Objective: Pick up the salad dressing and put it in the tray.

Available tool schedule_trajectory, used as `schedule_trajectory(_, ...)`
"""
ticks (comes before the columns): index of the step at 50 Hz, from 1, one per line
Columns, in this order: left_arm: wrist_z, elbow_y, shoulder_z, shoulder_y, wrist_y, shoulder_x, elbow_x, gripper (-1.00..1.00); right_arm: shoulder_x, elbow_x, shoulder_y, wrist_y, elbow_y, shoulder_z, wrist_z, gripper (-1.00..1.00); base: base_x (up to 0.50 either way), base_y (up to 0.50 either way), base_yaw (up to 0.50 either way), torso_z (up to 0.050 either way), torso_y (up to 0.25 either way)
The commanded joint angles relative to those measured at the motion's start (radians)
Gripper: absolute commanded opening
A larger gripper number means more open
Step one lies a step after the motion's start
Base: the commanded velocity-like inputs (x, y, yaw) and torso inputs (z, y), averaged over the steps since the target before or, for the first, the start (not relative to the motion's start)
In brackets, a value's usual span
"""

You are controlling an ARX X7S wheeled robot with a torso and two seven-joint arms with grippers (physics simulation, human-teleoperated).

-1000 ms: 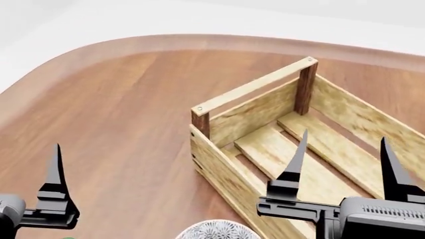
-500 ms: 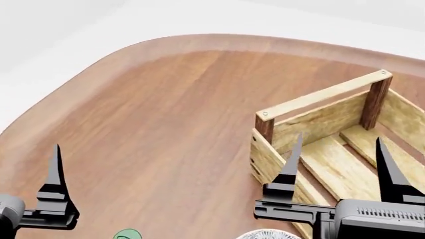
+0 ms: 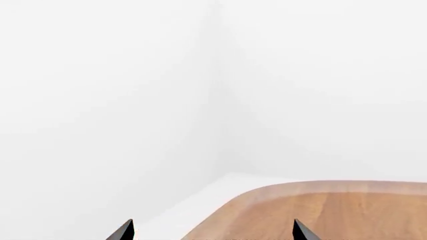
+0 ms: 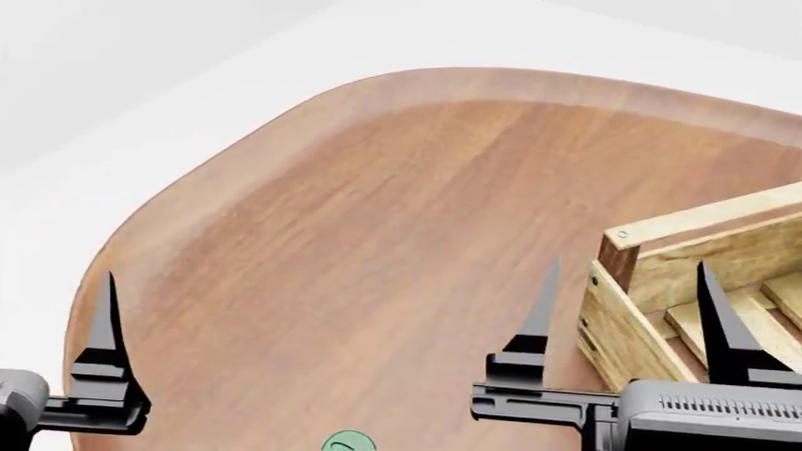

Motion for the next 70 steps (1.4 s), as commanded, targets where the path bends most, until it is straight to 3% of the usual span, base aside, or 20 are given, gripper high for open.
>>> schedule_trajectory(1, -0.004, -0.005, 0.003, 0.001, 0.005, -0.003, -0.006, 1.00, 0.013, -0.016, -0.002, 0.009, 0.019, -0.028, 0.003, 1.00, 0.00, 0.00, 0.00, 0.000, 0.000)
schedule_trajectory(23, -0.013, -0.011, -0.001, 0.000, 0.003, -0.012, -0.020, 1.00, 0.108, 0.021, -0.052, 0.068, -0.035, -0.105, -0.110, 1.00, 0.00, 0.00, 0.00, 0.000, 0.000)
schedule_trajectory(44, -0.029, -0.010, -0.015, -0.006, -0.002, -0.022, -0.029, 1.00, 0.208, 0.189, -0.063, 0.121, -0.069, -0.179, -0.330, 1.00, 0.00, 0.00, 0.00, 0.000, 0.000)
schedule_trajectory(57, -0.034, -0.010, -0.010, -0.007, -0.001, -0.027, -0.030, 1.00, 0.239, 0.067, -0.073, 0.083, -0.032, -0.268, -0.338, 1.00, 0.00, 0.00, 0.00, 0.000, 0.000)
schedule_trajectory(70, -0.039, -0.010, -0.008, -0.008, -0.001, -0.032, -0.034, 1.00, 0.266, 0.076, -0.069, 0.124, -0.009, -0.326, -0.392, 1.00, 0.00, 0.00, 0.00, 0.000, 0.000)
